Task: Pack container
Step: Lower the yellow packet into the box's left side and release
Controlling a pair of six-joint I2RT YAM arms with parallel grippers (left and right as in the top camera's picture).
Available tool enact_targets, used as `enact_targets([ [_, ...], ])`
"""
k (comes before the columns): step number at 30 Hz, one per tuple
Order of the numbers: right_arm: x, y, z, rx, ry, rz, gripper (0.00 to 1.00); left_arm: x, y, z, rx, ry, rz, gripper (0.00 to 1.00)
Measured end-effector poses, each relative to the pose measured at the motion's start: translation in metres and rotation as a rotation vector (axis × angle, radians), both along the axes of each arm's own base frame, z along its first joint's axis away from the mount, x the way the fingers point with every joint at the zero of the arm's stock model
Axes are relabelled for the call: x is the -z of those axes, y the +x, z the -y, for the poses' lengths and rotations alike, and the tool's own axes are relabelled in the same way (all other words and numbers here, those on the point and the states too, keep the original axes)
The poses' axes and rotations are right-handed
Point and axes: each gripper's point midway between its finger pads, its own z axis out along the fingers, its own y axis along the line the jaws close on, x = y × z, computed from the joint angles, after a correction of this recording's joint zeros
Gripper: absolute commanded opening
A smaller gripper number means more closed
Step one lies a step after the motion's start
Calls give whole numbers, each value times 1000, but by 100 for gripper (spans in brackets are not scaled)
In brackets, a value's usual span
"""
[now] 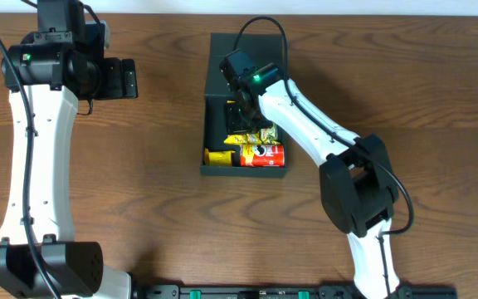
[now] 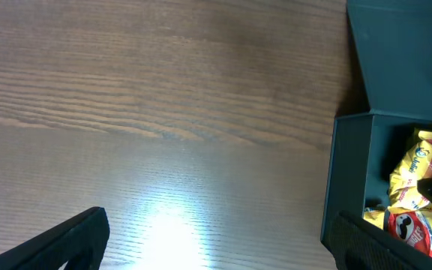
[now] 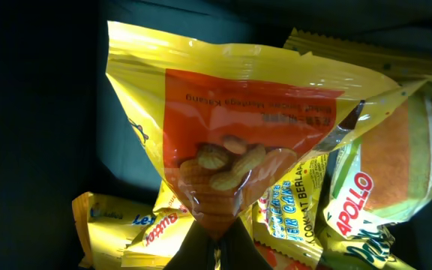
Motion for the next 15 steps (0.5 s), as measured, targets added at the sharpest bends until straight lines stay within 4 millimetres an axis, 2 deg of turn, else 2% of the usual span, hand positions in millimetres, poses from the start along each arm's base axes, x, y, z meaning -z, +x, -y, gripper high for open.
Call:
enact_targets([
  [1,0,0,0,5,0,-1,15,0,0,0,0,0,0,95],
  [3,0,0,1,13,-2,-3,38,0,0,0,0,0,0,95],
  [4,0,-1,1,12,-3,-4,46,0,0,0,0,0,0,95],
  [5,0,-1,1,12,-2,-5,50,0,0,0,0,0,0,95],
  [7,0,-1,1,11,-3,-4,50,0,0,0,0,-1,0,95],
  [12,-3,-1,1,8,-6,-8,39,0,0,0,0,0,0,95],
  [14,-13,2,-1,1,-3,1,38,0,0,0,0,0,0,95],
  [15,-24,6,-2,-4,1,19,38,0,0,0,0,0,0,95],
])
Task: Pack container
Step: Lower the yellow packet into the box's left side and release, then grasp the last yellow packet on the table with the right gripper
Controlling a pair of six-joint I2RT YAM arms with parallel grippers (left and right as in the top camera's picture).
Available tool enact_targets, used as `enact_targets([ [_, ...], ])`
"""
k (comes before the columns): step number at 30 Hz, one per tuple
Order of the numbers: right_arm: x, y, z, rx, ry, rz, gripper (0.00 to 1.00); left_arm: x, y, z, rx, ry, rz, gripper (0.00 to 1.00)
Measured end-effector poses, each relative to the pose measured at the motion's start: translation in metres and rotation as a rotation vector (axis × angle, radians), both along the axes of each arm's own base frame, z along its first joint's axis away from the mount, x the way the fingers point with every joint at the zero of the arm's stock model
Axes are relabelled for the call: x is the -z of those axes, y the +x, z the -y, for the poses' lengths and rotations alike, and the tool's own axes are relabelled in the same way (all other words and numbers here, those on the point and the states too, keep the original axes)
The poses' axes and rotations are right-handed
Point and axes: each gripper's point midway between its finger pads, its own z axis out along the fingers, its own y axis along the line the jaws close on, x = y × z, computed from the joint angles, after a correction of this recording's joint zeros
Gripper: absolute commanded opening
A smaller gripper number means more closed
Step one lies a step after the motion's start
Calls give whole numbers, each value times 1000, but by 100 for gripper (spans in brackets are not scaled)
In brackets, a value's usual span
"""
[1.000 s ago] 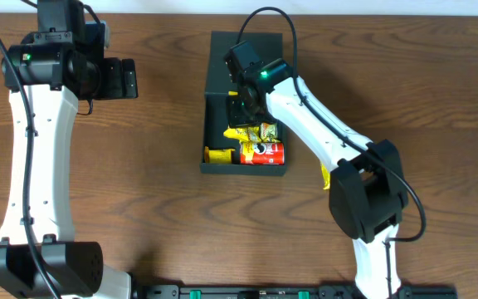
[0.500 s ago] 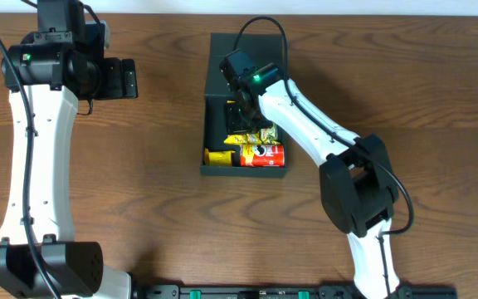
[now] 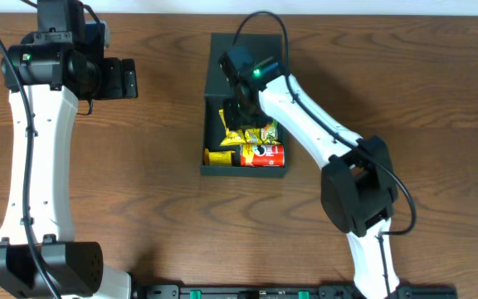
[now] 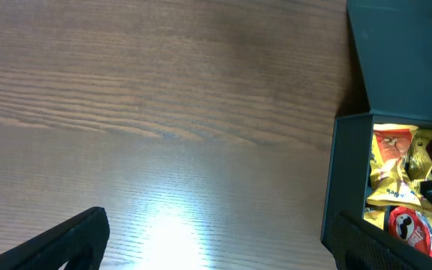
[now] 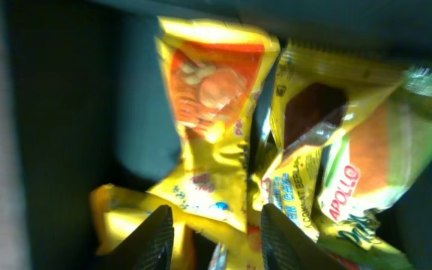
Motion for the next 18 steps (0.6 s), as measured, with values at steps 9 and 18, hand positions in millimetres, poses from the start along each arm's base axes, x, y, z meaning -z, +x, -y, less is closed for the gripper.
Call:
enact_targets([
  [9,-90,-1,71,14,-274,117,33,0,0,-2,-5,9,1,95],
  [18,-61,-14,202,155,-468,-112,37,2,2,-3,-6,13,-2,95],
])
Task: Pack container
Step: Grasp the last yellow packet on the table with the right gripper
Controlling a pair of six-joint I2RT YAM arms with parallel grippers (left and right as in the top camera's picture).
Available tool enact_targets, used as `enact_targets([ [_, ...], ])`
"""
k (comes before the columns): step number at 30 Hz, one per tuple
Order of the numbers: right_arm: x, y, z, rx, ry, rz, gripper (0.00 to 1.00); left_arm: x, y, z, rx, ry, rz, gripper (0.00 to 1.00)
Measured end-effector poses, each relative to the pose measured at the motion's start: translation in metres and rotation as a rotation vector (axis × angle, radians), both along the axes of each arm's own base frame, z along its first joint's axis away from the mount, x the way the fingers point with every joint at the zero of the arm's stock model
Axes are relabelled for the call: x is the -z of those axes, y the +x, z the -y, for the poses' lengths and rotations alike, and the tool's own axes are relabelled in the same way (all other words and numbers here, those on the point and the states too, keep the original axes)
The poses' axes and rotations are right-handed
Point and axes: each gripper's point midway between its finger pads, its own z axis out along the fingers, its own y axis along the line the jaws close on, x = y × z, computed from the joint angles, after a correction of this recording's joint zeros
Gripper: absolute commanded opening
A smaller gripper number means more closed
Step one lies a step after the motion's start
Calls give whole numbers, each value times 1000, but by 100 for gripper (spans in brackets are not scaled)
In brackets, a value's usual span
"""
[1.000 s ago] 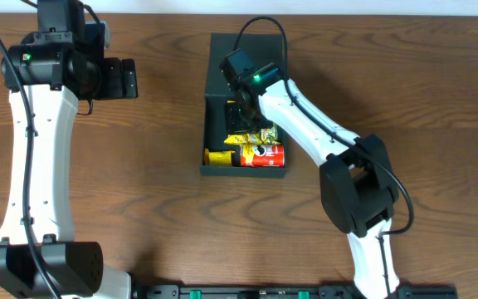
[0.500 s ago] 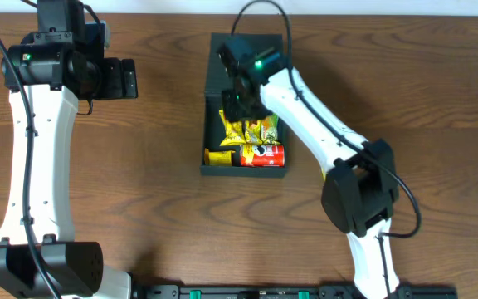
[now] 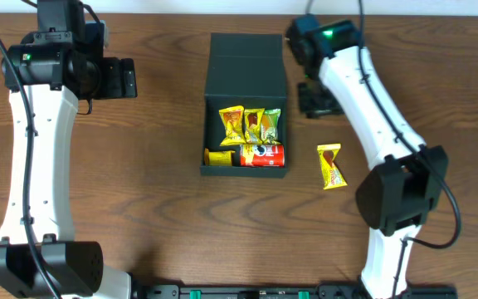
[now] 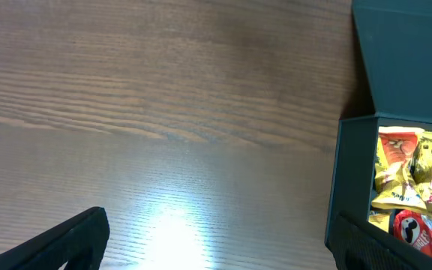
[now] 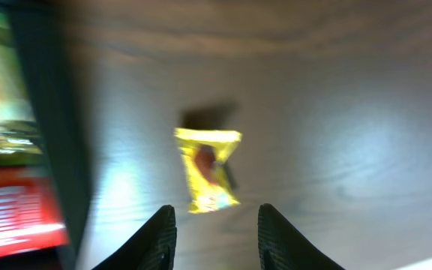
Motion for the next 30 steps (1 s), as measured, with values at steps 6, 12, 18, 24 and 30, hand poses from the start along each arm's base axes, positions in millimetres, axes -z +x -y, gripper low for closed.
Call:
enact_targets([
  [6,27,-25,18,-48,-1,-98,36,20,6,0,0,-3,-54,95],
  [12,48,-55,37,-31,54,-43,35,28,9,0,0,-5,-75,95],
  [18,90,-78,34,-27,102,-51,32,28,9,3,8,-22,-73,95],
  [24,105,-69,22,-28,169,2,31,28,9,4,9,-25,-73,95],
  [30,106,-55,16,-32,197,58,25,29,8,4,10,-27,-77,95],
])
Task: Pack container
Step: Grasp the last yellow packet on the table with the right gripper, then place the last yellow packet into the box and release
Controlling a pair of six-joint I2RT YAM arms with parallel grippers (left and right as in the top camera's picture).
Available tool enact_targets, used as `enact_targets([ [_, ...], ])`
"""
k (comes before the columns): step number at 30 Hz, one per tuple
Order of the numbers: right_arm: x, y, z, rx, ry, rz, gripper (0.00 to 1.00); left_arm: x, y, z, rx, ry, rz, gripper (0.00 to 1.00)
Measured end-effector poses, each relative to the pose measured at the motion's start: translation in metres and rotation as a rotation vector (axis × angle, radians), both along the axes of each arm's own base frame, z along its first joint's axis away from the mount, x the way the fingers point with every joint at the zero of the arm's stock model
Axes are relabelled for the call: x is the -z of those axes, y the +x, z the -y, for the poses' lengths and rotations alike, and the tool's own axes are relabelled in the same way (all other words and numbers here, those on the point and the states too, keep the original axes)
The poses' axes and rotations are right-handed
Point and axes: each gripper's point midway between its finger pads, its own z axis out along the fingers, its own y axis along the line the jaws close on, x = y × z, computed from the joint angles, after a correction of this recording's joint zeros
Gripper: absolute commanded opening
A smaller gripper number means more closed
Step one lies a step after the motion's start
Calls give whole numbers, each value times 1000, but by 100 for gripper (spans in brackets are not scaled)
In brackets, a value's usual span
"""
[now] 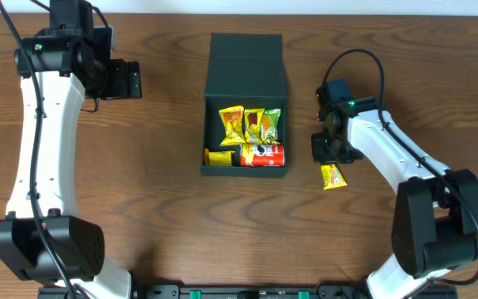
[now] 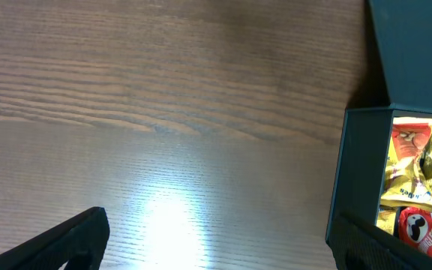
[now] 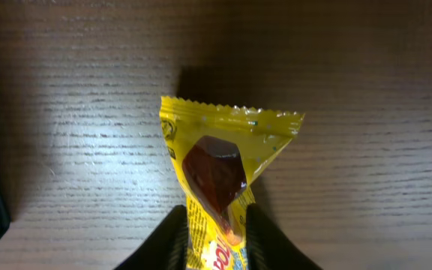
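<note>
The dark box (image 1: pixel 214 170) stands open mid-table, its lid (image 1: pixel 246 56) folded back. Inside lie two yellow packets (image 1: pixel 233 124), a green one (image 1: pixel 271 124), a red can (image 1: pixel 262 154) and a small yellow item (image 1: pixel 217 155). A yellow snack packet (image 3: pixel 227 157) lies on the table right of the box, also visible from overhead (image 1: pixel 334 178). My right gripper (image 3: pixel 216 240) is down over it, with a finger pressed on each side of its lower half. My left gripper (image 2: pixel 216 244) hangs open over bare wood left of the box (image 2: pixel 358 172).
Brown wooden table (image 1: pixel 139 208) all round. The left arm (image 1: pixel 40 149) runs down the left side and the right arm (image 1: pixel 405 166) curves in from the lower right. A black rail (image 1: pixel 247 292) lines the front edge.
My right gripper was open and high over the table right of the box, with the yellow packet lying below. Now it is down on that packet with its fingers closed against it.
My right gripper held a yellow peanut packet inside the box. Then it stood open with that packet lying among the others. It then hung open above a loose packet right of the box, and now grips that packet. The left arm barely moved.
</note>
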Motion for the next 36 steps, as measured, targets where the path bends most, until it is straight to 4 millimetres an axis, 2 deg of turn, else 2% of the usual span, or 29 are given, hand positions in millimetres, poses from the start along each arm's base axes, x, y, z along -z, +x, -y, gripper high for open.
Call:
enact_targets([
  [9,6,-5,1,0,-4,-28,27,0,0,0,1,-2,1,95],
  [14,6,-5,1,0,-5,-27,24,0,1,0,1,-1,3,95],
  [18,9,-5,1,0,-4,-23,24,0,1,0,1,-2,4,95],
  [21,13,-10,2,0,-8,-36,20,0,1,0,1,-1,4,95],
  [23,14,-12,3,-5,-9,-41,3,0,1,0,1,-1,5,95],
  [29,14,-13,3,1,-11,-43,1,-1,2,0,1,-1,9,95],
  [33,3,-18,4,7,-21,-88,1,-1,2,0,1,-2,9,95],
  [34,-5,-14,3,12,-22,-90,1,-1,2,0,1,-1,9,95],
  [36,-28,7,-3,18,-6,-39,1,-1,2,0,1,-1,9,95],
])
